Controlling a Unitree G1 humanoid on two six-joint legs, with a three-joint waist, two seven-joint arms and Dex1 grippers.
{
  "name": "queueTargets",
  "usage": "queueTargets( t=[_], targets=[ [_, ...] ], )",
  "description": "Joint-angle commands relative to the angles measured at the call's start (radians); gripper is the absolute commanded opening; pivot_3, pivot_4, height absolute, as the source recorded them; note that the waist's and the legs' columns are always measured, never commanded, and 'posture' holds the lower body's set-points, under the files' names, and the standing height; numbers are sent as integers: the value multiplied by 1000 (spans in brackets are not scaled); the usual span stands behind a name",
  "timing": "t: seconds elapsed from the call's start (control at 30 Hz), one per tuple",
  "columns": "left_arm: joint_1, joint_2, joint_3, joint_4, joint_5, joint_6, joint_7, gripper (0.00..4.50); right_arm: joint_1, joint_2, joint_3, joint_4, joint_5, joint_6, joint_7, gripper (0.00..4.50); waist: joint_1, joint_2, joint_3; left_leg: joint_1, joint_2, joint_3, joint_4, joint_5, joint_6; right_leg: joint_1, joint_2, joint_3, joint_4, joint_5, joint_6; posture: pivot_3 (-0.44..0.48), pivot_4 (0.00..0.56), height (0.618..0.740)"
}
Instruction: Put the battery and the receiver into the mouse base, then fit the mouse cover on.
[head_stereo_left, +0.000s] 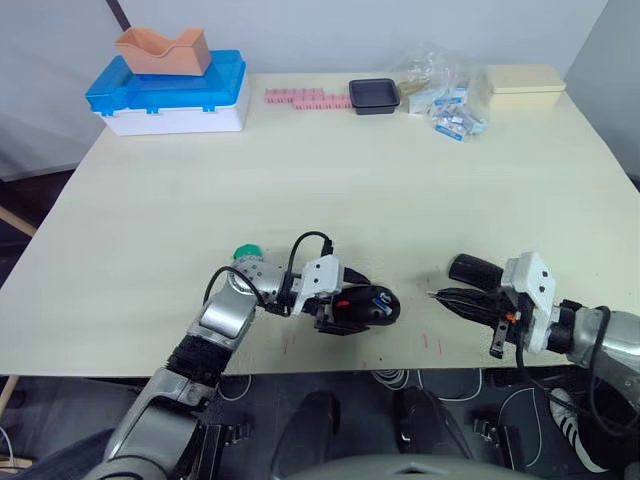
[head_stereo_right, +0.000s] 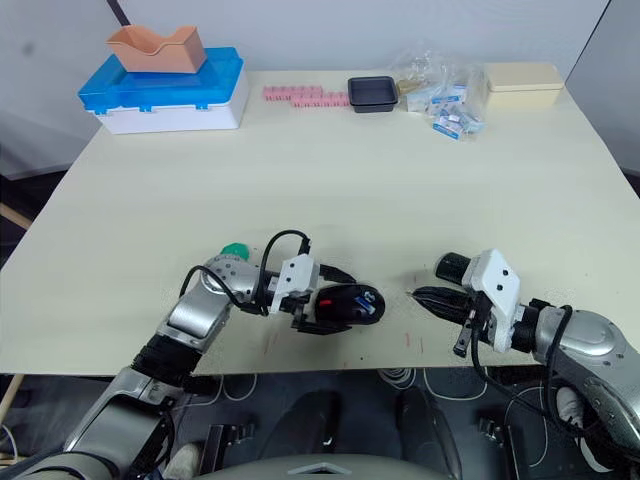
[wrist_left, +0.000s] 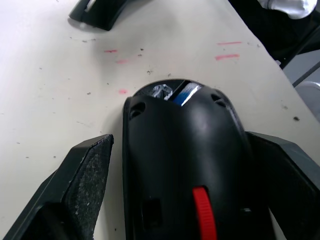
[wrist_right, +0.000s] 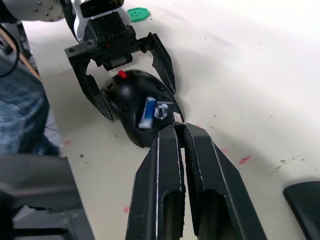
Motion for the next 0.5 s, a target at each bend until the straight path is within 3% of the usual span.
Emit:
queueTargets(
  t=[0.03, 0.4, 0.47, 0.5],
  targets=[
    [-20, -13, -4, 14, 0, -26, -5, 4410, -6, 12, -37, -24, -19, -23, 12, 0, -1, 0, 0, 0, 0, 0, 0, 0, 0, 0, 0, 0, 0, 0, 0, 0, 150, 740],
    [-18, -7, -10, 46, 15, -54, -11, 4410, -50, 33, -34, -44, -36, 23, -7, 0, 0, 0, 0, 1, 0, 0, 4, 0, 0, 0, 0, 0, 5, 0, 0, 0, 150, 740],
    [-15, 9, -8, 53, 26, -65, -12, 3891, -53, 38, -29, -40, -44, 23, -4, 0, -1, 0, 0, 1, 0, 0, 5, 0, 0, 0, 0, 0, 5, 0, 0, 0, 150, 740],
    [-14, 14, -7, 55, 29, -69, -12, 3891, -54, 41, -27, -36, -48, 22, -2, 0, -1, 0, 0, 1, 0, 0, 5, 0, 0, 0, 0, 0, 5, 0, 0, 0, 150, 740]
  ],
)
